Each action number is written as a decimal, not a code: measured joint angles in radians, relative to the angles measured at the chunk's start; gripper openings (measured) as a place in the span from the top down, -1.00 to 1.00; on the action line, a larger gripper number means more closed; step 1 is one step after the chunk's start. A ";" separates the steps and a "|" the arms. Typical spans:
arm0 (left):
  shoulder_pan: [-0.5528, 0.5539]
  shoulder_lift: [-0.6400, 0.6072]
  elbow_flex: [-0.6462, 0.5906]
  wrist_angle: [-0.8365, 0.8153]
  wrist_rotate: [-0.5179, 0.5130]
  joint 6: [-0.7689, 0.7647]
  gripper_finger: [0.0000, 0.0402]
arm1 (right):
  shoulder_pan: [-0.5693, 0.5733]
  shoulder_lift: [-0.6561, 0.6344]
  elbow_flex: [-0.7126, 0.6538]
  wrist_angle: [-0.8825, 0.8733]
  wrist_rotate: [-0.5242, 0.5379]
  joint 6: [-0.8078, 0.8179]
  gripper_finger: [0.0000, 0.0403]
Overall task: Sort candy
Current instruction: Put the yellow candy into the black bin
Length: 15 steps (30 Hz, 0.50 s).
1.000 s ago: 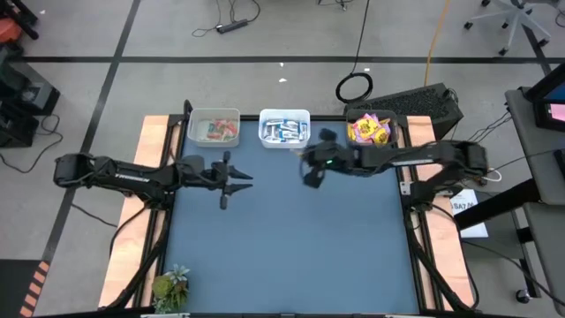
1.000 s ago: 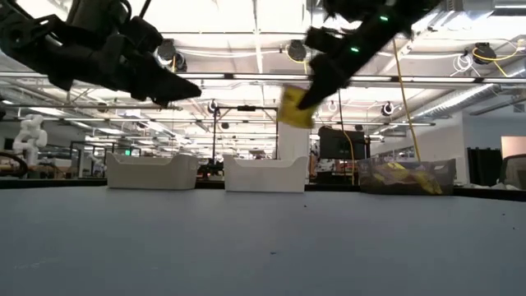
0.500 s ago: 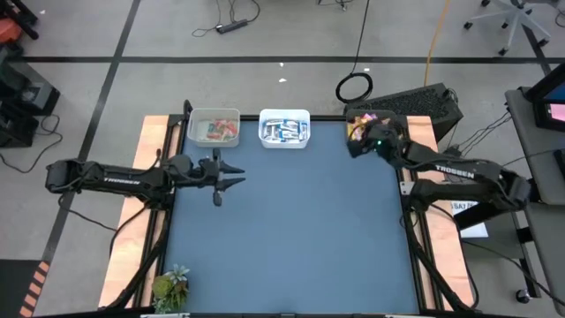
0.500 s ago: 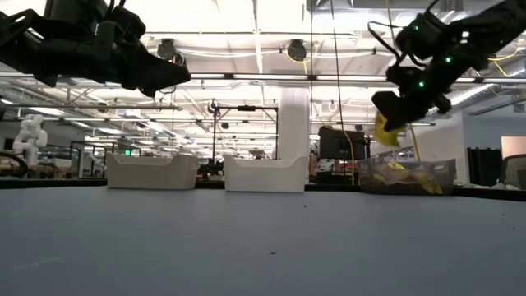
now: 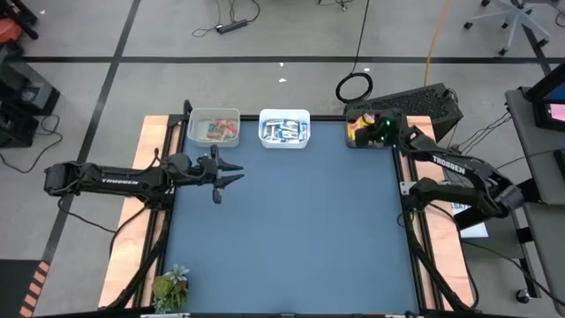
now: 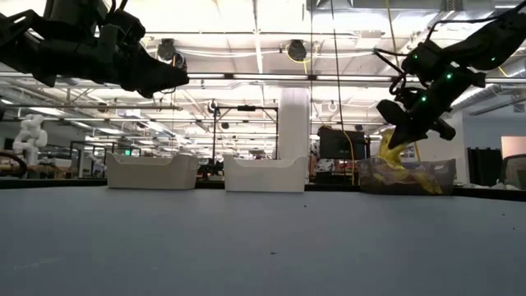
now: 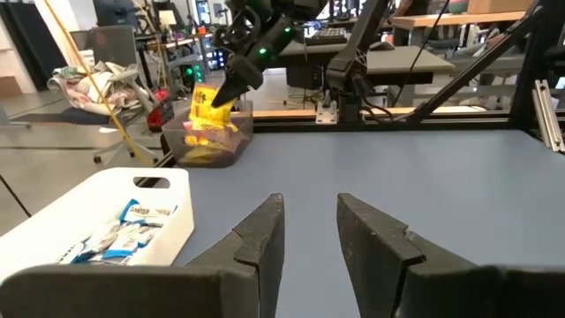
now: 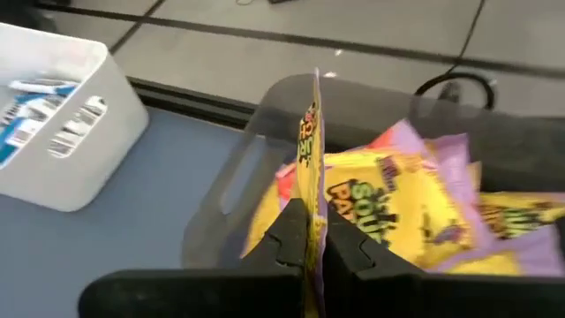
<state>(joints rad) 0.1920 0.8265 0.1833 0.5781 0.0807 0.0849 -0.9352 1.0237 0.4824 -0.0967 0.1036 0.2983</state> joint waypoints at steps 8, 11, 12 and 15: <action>0.000 0.000 0.000 0.000 0.000 -0.002 0.43 | -0.066 0.108 0.000 0.006 0.003 0.058 0.97; 0.000 0.000 0.000 -0.003 0.000 -0.002 0.43 | -0.057 0.119 0.000 0.022 0.051 0.063 0.84; 0.000 0.000 0.000 -0.006 0.000 -0.002 0.43 | -0.056 0.121 0.005 0.022 0.058 0.066 0.78; 0.000 0.000 0.000 -0.014 0.000 -0.002 0.43 | -0.056 0.118 0.023 -0.007 0.079 0.076 0.58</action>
<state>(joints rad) 0.1917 0.8265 0.1833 0.5636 0.0807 0.0834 -0.9909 1.1413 0.5054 -0.1038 0.1821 0.3740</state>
